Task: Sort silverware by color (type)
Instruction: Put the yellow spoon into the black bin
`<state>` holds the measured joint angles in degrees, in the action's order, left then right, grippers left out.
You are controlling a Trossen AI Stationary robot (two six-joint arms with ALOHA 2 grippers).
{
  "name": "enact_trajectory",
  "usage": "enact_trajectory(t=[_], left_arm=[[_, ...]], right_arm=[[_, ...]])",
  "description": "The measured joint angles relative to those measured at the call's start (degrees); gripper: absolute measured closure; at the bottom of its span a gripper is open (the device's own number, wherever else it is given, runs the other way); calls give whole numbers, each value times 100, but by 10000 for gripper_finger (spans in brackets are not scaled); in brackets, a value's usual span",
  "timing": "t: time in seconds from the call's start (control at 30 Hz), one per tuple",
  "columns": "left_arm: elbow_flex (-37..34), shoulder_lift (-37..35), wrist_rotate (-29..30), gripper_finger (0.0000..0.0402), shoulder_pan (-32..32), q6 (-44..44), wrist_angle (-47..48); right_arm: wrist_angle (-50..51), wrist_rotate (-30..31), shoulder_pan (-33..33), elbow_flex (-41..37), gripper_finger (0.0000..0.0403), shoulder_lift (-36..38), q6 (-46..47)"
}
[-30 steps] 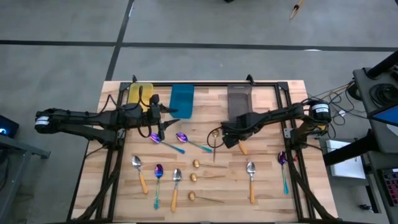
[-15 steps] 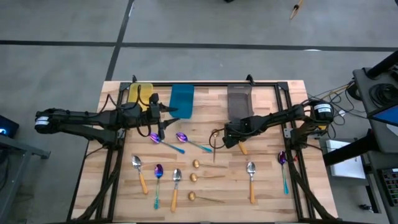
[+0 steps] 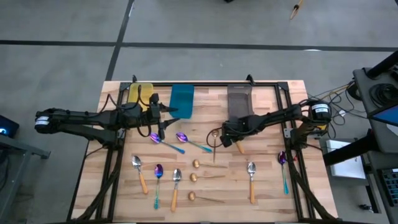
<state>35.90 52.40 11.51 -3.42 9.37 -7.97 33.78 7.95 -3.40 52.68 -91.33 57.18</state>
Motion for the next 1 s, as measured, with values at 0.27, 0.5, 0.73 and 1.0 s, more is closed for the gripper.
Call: enact_trajectory(t=[0.27,0.5,0.73,1.0], left_arm=[[-2,0,2,239,0,18,4],[-2,0,3,239,0,41,4],[-4,0,3,239,0,50,8],[-4,0,4,239,0,70,50]], right_arm=[[321,-264,0,947,373,4,-366],[364,-392,-64,1942,373,13,-691],[871,-410,-473,2939,373,-42,-985],[1396,-1240,-1330,3700,373,-296,-1319]])
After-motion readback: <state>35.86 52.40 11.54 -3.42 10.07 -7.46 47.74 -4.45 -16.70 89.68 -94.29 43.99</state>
